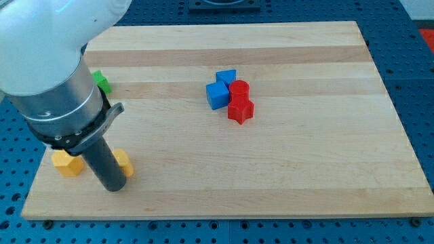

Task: Slide yellow heart to the bottom center

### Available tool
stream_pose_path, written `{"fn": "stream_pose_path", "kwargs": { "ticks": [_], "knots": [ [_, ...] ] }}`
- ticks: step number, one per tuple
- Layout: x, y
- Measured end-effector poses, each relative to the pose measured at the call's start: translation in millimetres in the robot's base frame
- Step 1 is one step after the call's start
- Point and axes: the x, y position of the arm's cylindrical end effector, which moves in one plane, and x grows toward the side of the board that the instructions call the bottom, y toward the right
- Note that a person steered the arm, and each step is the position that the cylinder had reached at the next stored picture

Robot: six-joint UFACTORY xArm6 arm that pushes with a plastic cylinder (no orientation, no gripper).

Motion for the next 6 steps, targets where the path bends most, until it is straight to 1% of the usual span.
{"fn": "stream_pose_path", "kwargs": {
  "ticks": [2, 3, 4, 5, 6],
  "knots": [
    [-8, -42],
    [-31, -42],
    [-38, -29],
    [-23, -23],
    [-13, 2]
  ]
}}
